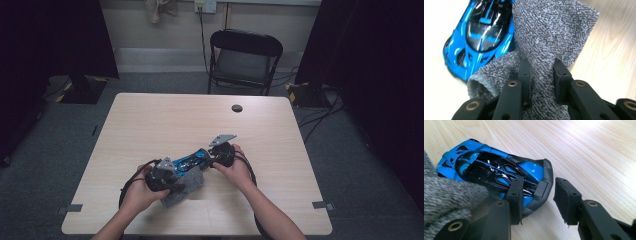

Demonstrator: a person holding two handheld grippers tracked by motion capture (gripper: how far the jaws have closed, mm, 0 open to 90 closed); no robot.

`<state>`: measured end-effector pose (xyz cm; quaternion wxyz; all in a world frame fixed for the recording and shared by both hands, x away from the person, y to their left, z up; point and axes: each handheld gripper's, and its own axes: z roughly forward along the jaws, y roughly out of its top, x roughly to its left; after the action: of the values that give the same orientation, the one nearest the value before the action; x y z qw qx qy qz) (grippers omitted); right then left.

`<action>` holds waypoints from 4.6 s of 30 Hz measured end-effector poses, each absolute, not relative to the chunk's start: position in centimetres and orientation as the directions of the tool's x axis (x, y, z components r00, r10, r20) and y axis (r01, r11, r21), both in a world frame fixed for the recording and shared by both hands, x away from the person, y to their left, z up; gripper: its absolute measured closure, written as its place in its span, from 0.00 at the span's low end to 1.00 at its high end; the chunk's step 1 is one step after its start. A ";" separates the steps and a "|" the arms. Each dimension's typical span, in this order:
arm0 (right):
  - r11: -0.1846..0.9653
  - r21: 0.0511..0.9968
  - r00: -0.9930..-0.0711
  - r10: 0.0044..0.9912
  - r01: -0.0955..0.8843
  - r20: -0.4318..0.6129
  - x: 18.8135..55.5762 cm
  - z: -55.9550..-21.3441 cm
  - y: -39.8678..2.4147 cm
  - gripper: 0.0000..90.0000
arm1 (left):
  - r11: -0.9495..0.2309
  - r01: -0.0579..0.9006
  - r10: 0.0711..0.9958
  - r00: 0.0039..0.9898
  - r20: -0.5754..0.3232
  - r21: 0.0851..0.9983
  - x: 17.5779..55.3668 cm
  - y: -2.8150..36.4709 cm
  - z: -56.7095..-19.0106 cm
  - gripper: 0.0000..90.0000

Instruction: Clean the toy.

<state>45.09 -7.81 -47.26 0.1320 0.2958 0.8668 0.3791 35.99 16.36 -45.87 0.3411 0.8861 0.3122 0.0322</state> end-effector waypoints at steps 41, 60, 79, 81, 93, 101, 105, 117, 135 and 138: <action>0.539 0.743 -0.774 0.632 0.396 -0.046 44.9 -47.3 -7.9 0.53 | -0.542 0.561 0.590 0.785 -0.192 0.625 33.1 20.9 -45.3 0.81; 0.501 0.738 -0.747 0.665 0.452 0.006 45.3 -46.1 -10.1 0.20 | -0.562 0.526 0.548 0.815 -0.190 0.638 34.0 18.2 -45.3 0.80; 0.475 0.717 -0.707 0.707 0.510 0.035 44.1 -48.1 -17.9 0.17 | -0.588 0.469 0.472 0.860 -0.192 0.659 36.2 12.1 -44.6 0.80; 0.474 0.715 -0.704 0.709 0.515 0.037 44.0 -48.2 -18.3 0.17 | -0.582 0.471 0.477 0.858 -0.190 0.663 36.4 11.8 -44.7 0.80; 0.470 0.705 -0.692 0.720 0.531 0.041 42.0 -49.4 -22.2 0.17 | -0.580 0.472 0.476 0.858 -0.193 0.664 37.9 9.6 -44.8 0.81; 0.474 0.717 -0.683 0.730 0.511 0.005 40.7 -49.9 -24.4 0.16 | -0.593 0.462 0.462 0.866 -0.191 0.660 39.1 7.1 -44.9 0.80; 0.455 0.732 -0.674 0.738 0.506 0.007 40.4 -50.1 -25.0 0.16 | -0.599 0.457 0.456 0.870 -0.189 0.657 40.0 5.3 -45.1 0.80; 0.449 0.732 -0.663 0.748 0.512 0.005 40.0 -50.1 -25.3 0.16 | -0.612 0.452 0.449 0.874 -0.185 0.649 42.2 2.0 -45.4 0.80; 0.451 0.732 -0.665 0.746 0.510 0.004 40.0 -50.1 -25.3 0.16 | -0.630 0.419 0.408 0.895 -0.179 0.654 43.0 -0.6 -46.6 0.72; 0.451 0.732 -0.665 0.747 0.510 0.004 40.0 -50.1 -25.3 0.16 | -0.636 0.381 0.400 0.906 -0.136 0.671 43.0 -0.5 -46.6 0.61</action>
<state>40.03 -25.28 -50.10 0.1617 0.3758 0.8362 0.3653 43.02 -0.53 -46.64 0.3680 0.9043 0.2160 0.0125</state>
